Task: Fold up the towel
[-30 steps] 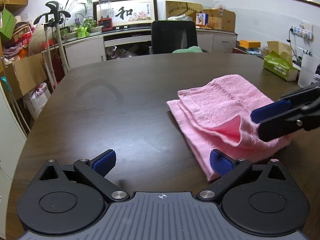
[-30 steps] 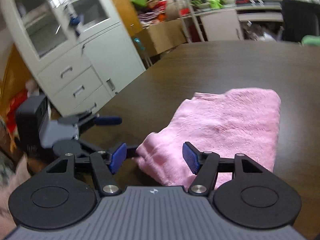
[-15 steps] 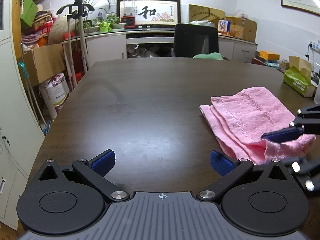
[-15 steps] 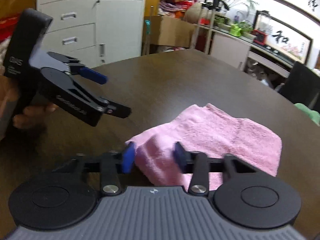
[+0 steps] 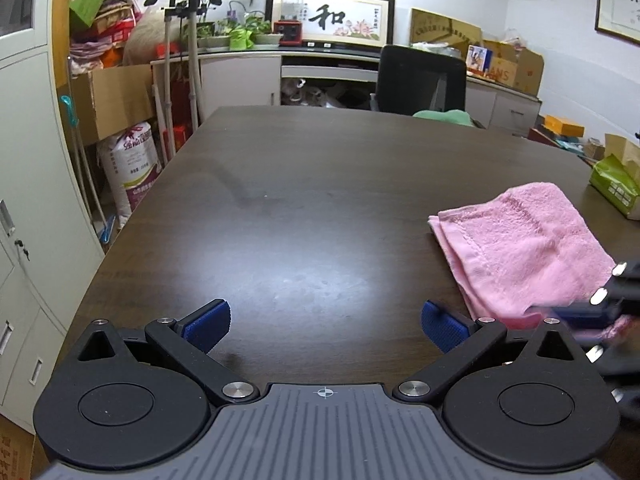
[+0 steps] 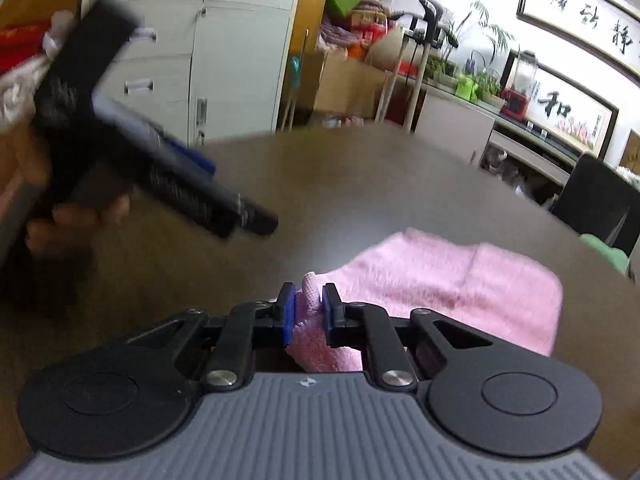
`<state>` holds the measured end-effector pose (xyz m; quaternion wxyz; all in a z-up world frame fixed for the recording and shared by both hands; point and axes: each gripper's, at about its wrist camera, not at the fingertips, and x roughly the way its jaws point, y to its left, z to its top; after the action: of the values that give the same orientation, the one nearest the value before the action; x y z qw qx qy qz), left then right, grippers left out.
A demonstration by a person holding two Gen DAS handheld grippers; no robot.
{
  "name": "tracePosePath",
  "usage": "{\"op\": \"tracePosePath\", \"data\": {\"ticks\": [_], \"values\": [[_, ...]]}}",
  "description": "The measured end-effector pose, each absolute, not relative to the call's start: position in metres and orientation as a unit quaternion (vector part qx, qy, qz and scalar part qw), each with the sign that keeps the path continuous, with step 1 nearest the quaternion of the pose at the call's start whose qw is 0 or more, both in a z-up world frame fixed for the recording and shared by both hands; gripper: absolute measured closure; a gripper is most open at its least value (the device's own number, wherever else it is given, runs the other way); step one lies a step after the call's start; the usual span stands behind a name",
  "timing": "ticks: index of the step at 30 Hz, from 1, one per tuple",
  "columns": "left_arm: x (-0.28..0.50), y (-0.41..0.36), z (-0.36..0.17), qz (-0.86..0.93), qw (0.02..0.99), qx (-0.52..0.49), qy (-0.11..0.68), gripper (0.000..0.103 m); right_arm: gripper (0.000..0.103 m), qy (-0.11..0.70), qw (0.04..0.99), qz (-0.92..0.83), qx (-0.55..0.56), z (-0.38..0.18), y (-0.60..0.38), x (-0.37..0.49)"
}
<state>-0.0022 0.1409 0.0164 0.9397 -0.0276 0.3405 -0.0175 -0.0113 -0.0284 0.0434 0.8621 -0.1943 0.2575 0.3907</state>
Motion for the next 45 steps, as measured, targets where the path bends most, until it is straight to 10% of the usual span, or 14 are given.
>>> {"op": "tracePosePath", "data": {"ticks": [3, 7, 15, 24, 31, 45], "values": [[-0.002, 0.140, 0.016, -0.018, 0.939, -0.024, 0.342, 0.000, 0.080, 0.267, 0.864, 0.393, -0.168, 0.045, -0.032, -0.006], [-0.002, 0.140, 0.016, -0.016, 0.939, -0.024, 0.343, 0.000, 0.031, 0.282, 0.853, 0.422, -0.117, 0.058, -0.044, -0.005], [-0.009, 0.135, 0.030, -0.025, 0.959, -0.039, 0.280, 0.000, 0.029, 0.218, 0.882, 0.406, 0.104, 0.113, -0.143, 0.000], [0.007, 0.045, 0.035, -0.137, 0.947, 0.028, 0.289, 0.000, 0.028, 0.347, 0.808, 0.366, 0.304, 0.060, -0.189, 0.104], [0.020, 0.043, 0.007, -0.111, 0.936, 0.051, 0.330, 0.000, 0.047, 0.383, 0.854, 0.266, 0.229, 0.025, -0.172, 0.121], [0.014, 0.051, 0.008, -0.096, 0.938, 0.025, 0.333, 0.000, 0.027, 0.356, 0.843, 0.326, 0.237, 0.045, -0.180, 0.076]]}}
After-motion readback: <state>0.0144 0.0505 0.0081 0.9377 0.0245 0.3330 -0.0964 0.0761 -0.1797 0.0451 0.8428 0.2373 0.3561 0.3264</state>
